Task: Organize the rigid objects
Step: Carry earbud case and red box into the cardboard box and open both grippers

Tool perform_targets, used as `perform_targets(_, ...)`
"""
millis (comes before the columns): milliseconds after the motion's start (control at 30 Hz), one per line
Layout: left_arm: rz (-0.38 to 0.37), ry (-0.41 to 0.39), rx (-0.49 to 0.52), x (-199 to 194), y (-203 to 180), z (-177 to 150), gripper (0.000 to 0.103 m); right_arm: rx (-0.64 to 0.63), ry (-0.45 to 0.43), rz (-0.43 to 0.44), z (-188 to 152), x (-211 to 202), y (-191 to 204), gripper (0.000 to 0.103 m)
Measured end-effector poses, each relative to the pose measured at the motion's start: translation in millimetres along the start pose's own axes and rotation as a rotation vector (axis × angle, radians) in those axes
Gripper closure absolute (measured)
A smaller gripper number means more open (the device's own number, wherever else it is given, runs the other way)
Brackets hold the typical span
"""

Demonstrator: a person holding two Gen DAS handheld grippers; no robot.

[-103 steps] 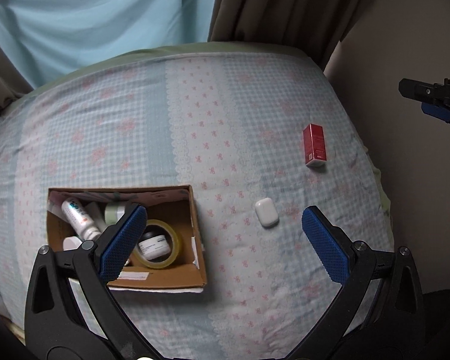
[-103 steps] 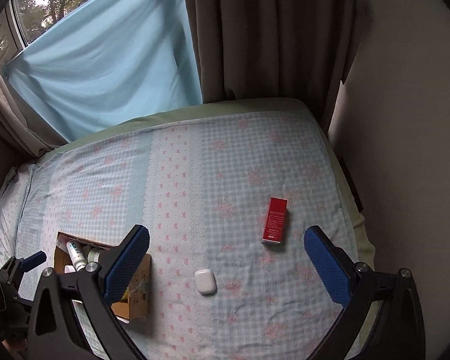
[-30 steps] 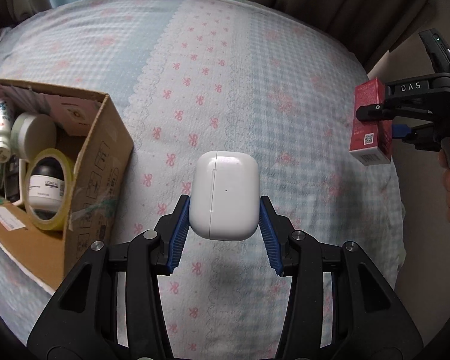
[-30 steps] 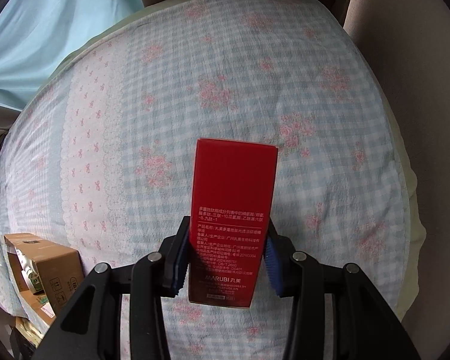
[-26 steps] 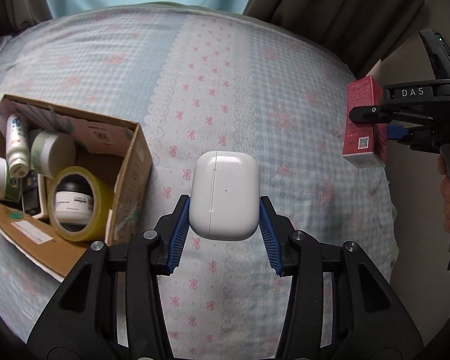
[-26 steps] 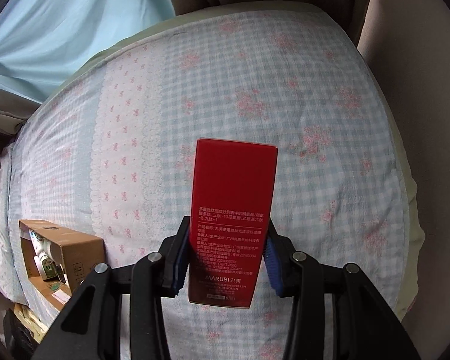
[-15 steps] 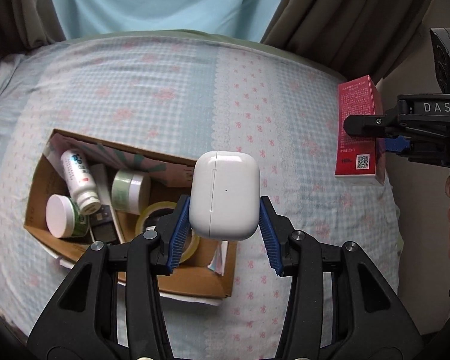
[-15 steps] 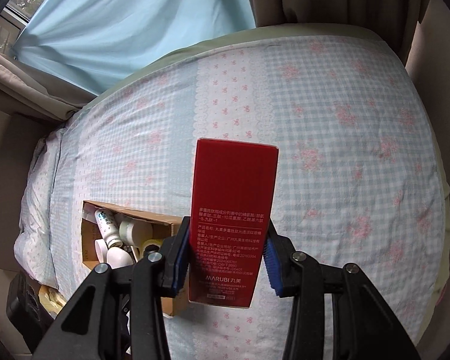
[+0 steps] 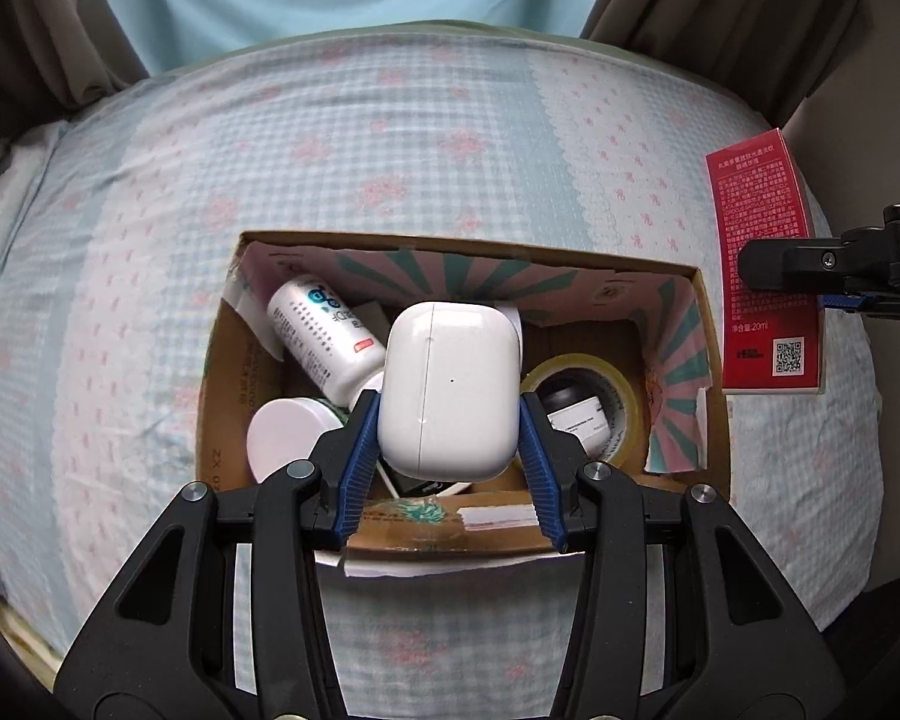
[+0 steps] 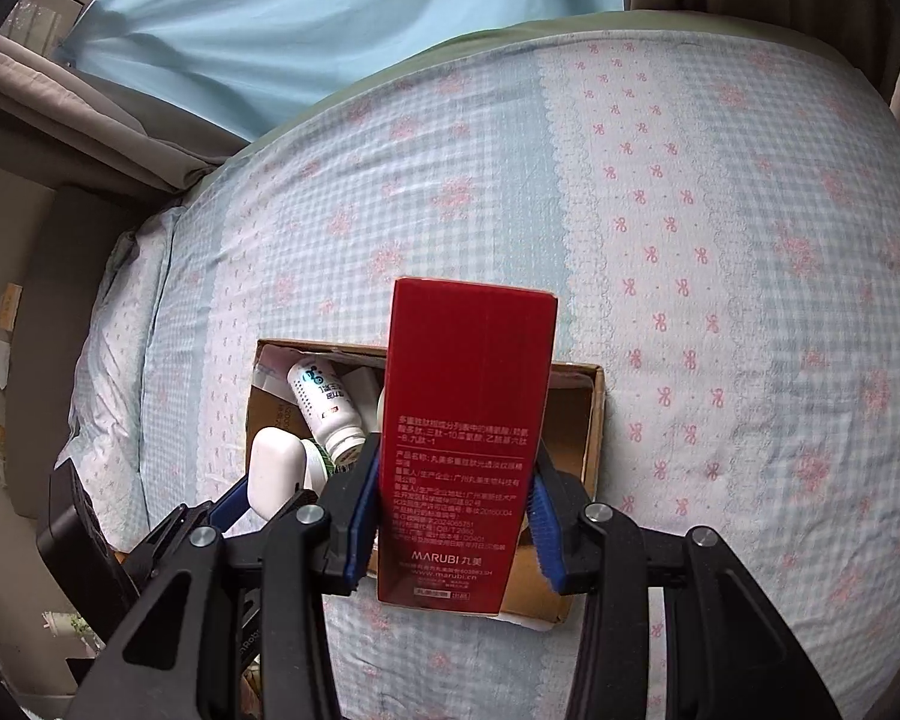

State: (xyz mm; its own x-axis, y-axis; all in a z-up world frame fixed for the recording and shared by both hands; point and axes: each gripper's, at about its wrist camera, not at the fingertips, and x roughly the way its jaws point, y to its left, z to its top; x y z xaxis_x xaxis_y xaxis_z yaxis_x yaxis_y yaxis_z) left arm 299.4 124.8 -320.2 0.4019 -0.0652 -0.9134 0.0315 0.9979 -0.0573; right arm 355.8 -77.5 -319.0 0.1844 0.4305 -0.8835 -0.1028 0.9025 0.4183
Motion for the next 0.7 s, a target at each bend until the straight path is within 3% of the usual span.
perform_targets(233,-0.016,0.058,0.082,35,8,-8,0.061,0.031,0.079,-0.022,-23,45,6,0.063)
perform_targets(500,-0.01,0.092,0.167,65,6,-14,0.062,0.107,0.121,0.019,-25,83,-1,0.063)
perform_targets(700,0.001,0.09,0.238,73,-5,-14,0.062,0.043,0.139,-0.149,-16,98,-7,0.063)
